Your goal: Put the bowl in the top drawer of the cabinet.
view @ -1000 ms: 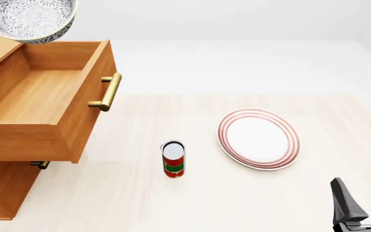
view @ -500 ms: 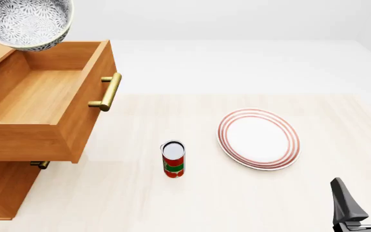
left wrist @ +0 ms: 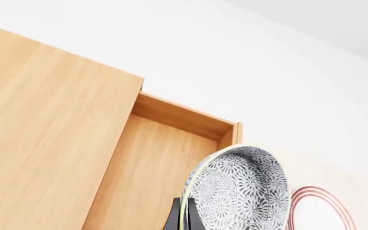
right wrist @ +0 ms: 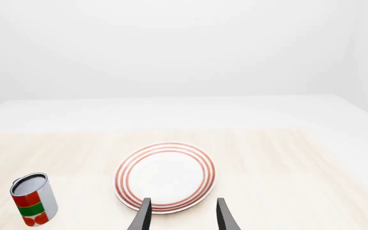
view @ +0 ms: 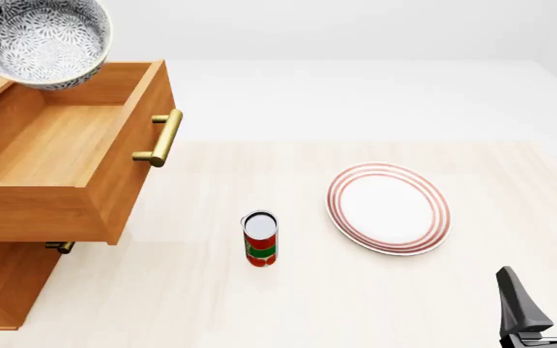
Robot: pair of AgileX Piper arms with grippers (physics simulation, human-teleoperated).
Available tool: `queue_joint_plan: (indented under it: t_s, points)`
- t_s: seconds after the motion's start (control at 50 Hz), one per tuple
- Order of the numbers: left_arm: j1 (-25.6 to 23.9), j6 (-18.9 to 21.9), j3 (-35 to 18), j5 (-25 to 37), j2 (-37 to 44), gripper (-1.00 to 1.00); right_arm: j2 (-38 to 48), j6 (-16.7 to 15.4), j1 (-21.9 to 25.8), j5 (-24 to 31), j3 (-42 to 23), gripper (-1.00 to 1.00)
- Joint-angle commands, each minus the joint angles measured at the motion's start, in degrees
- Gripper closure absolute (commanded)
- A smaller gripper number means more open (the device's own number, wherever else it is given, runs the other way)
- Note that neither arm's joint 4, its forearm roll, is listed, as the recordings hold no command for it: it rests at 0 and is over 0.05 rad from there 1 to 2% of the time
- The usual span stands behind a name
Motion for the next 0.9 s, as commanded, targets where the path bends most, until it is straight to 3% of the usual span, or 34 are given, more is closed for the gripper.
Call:
queue_joint_plan:
  t_s: [0.02,0.9]
  points:
    - [0.6,0.4,1.1,-0.8,0.2,1.0,0.0,0.0,0.0,0.0,0.0,-1.0]
    - [2.6,0.4,5.4,-3.5,0.9,1.0,0.0,0.0,0.0,0.0,0.0,-1.0]
